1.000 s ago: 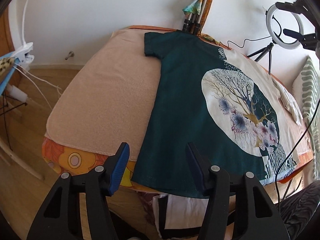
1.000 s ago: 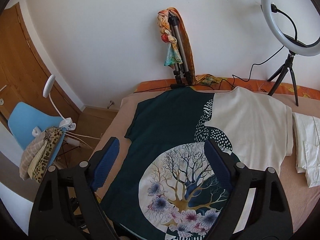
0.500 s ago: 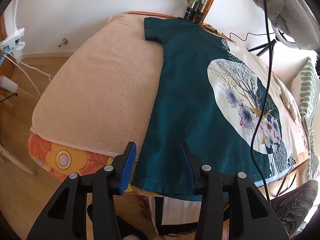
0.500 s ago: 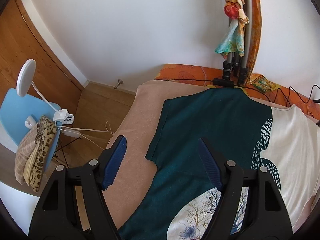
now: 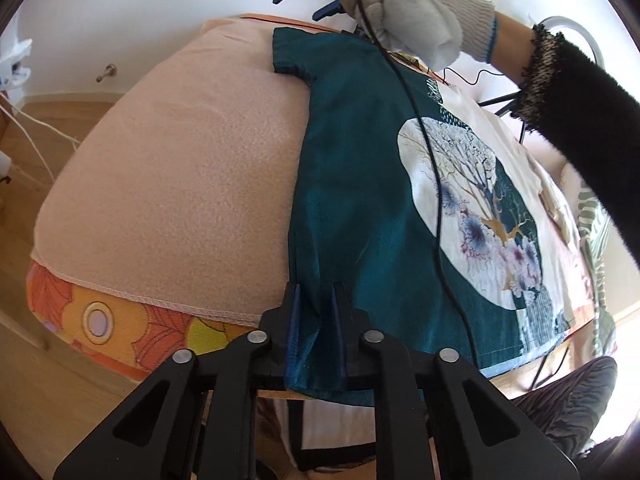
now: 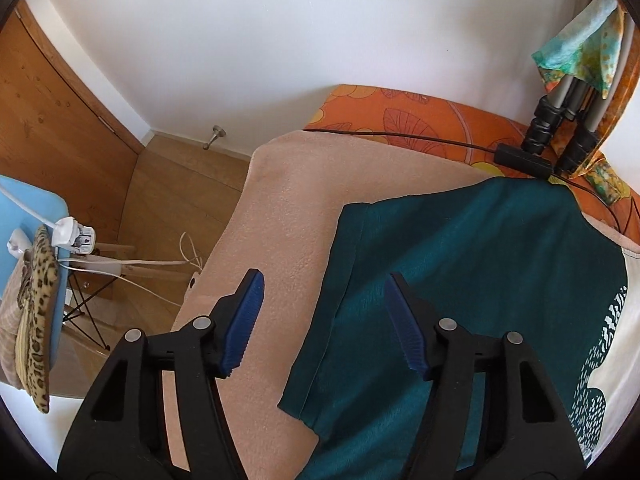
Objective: Fold small clothes
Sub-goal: 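Grasp the green panel's hem with the left gripper while the right grasps its shoulder, then fold the green panel and sleeve over onto the printed front with both grippers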
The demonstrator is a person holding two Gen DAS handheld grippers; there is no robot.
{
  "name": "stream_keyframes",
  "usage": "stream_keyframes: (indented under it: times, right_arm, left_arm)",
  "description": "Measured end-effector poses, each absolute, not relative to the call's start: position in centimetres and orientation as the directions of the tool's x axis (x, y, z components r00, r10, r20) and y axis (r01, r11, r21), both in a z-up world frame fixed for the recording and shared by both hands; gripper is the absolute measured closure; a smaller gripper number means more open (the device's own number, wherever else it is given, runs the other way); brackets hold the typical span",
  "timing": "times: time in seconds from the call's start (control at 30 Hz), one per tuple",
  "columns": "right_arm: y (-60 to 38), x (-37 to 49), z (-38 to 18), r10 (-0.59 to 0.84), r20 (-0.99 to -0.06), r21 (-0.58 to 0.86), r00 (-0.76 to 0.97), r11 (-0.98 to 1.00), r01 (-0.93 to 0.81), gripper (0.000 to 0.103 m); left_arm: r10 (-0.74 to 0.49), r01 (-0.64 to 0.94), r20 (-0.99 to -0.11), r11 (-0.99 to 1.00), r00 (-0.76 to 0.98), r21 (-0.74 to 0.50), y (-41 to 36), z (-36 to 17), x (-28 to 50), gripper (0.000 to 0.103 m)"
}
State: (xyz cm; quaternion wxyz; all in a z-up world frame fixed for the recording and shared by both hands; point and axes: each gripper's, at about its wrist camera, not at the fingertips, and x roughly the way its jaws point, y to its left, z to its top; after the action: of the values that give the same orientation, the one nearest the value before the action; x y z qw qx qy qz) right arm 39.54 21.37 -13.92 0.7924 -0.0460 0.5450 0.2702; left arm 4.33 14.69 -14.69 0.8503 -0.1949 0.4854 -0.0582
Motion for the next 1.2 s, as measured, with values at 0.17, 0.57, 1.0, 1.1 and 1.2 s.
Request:
stream_keyframes:
  times: [0.17,0.57,1.0,1.1,1.2]
  right_arm:
    - [23.0,41.7,-17.2,0.358,-0.903,0.225,0.236,0.863,-0.452,0.046]
    - [25.5,42.5,-20.0,0.238,-0.934,0.066,0.266,0.849,-0.525,0.066]
    - [22.8,43.1,-18.0,0.233,-0.915,0.029,0.329,0.852,-0.523,0.100]
    - [21.4,42.9,-16.2,0.252,-0.901,0.033,0.353,0.851,-0.524,0.100]
    - [20.0,43.3,-14.7,0.260,-0.890,0.034,0.376,0.858,-0.513,0.100]
  left_arm:
    - [-0.346,-0.078,-0.774,0.889,0.531,-0.451,14.4,-14.6,4.8,0.099]
    - [-0.357,-0.084,-0.766,0.879,0.535,-0.469,14.6,-14.8,5.1,0.100]
    - [-0.376,-0.005,-0.735,0.889,0.564,-0.458,13.3,-13.6,4.7,0.102]
    - [-0.393,0.007,-0.728,0.882,0.562,-0.471,12.8,-13.3,4.6,0.102]
    - [-0.410,0.037,-0.719,0.880,0.562,-0.473,11.9,-12.8,4.6,0.102]
